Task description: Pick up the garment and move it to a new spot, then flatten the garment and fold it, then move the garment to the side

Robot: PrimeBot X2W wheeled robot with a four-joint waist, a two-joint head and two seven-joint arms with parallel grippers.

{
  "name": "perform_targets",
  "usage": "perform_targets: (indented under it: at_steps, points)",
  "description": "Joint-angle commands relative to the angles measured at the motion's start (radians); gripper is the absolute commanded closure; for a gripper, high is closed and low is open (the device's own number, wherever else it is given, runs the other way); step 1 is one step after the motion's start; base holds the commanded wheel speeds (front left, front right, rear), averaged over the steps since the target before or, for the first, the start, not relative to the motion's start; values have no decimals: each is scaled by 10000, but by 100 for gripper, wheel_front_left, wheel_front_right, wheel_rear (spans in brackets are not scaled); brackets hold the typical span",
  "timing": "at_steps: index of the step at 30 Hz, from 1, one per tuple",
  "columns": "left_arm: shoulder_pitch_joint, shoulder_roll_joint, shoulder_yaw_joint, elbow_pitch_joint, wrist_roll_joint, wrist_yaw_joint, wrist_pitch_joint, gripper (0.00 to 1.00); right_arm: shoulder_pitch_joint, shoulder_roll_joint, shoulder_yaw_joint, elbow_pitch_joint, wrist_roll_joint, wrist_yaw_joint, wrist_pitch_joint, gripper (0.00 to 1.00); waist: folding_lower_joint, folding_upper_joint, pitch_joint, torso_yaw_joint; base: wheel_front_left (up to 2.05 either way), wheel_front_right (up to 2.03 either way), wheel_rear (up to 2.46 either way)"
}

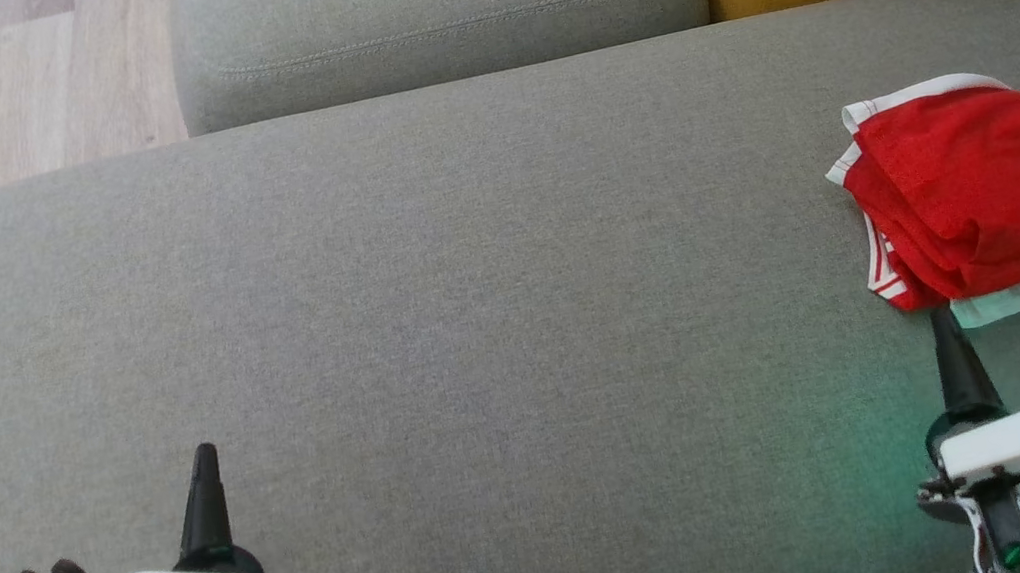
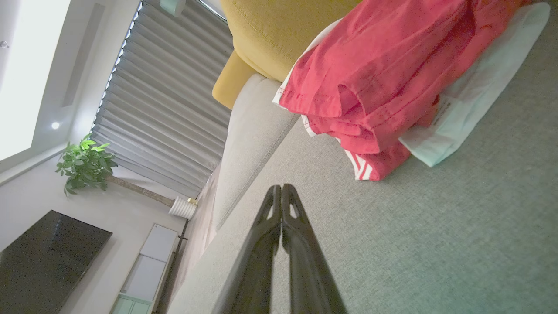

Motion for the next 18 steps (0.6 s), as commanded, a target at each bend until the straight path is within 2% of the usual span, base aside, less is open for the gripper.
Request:
perform_targets:
  at_steps: [1, 18]
  points:
    - [-576, 182, 319, -230, -335, -126, 93, 100, -582, -188, 30, -412, 395, 22, 70, 100, -1, -1, 2, 0, 0, 0, 0]
    - [-818, 193, 653, -31, -2100, -361, 548, 100, -661, -188, -265, -509, 2363, 26, 527, 100, -1, -1, 17, 0, 0, 0, 0]
